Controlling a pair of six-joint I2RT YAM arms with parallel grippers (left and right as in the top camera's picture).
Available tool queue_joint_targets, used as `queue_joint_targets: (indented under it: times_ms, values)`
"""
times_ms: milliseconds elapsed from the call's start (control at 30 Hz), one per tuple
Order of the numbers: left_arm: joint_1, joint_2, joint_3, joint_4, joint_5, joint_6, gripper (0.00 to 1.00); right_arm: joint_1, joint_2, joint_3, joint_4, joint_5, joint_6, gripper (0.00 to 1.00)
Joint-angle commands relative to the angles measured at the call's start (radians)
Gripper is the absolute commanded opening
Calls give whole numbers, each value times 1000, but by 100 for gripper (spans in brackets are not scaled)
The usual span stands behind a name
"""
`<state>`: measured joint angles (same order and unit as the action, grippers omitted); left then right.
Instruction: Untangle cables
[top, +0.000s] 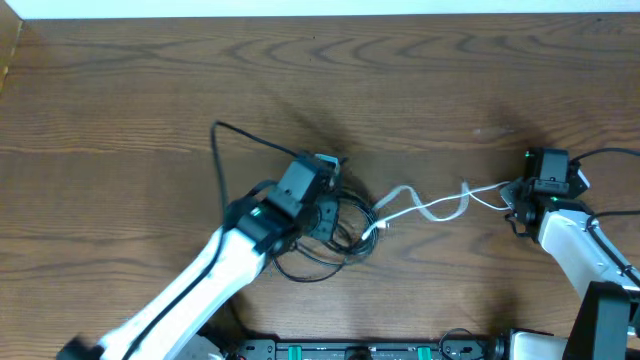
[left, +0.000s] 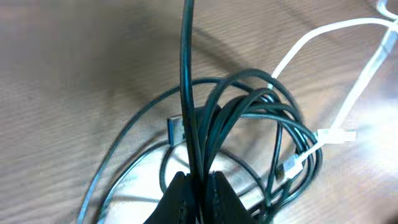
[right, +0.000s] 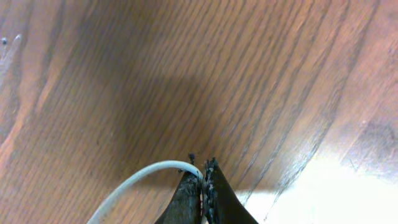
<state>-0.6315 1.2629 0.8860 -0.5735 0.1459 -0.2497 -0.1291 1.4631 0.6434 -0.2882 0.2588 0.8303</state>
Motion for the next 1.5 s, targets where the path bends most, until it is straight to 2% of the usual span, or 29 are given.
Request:
queue_joint_targets:
  times_ms: [0,67,100,167,200,267,333,433,567,667,800,967,1067,1167,1267,1467]
  values:
    - [8,-101,2,-10,44,82,7,-9,-6,-6,11,-65,-54,1]
    - [20,-138,2,8,45,81,8,-8,-6,-6,45,-187,-120,3]
    - [26,-149,2,22,45,81,8,-7,-6,-6,65,-261,-161,17]
    - [33,-153,2,48,45,81,8,-8,-6,-6,97,-440,-230,58]
    - [33,-148,2,58,45,81,8,-8,-8,-6,109,-545,-256,69]
    - [33,-130,1,67,45,81,8,-8,-14,-6,123,-680,-286,83]
    - [33,-105,1,67,31,82,7,-8,-28,-6,136,-789,-333,89]
    - [33,-55,2,67,-65,81,8,-8,-73,-6,135,-949,-420,98]
    - [33,8,2,90,-189,80,7,-6,-138,-6,130,-1179,-535,99]
    - [33,44,2,153,-190,70,7,-3,-171,-6,117,-1316,-605,99]
    - [33,48,2,211,-139,92,7,43,-174,-6,90,-1321,-608,99]
    - [33,48,2,216,11,213,7,145,-174,-6,112,-1248,-609,93]
    - [33,48,2,204,140,289,8,204,-174,-6,152,-1094,-672,93]
    - [33,46,2,180,241,371,7,240,-174,-6,191,-893,-671,89]
    - [33,37,2,158,266,400,8,262,-174,-6,195,-772,-684,84]
    - [33,8,2,156,266,487,8,314,-169,-6,133,-768,-835,71]
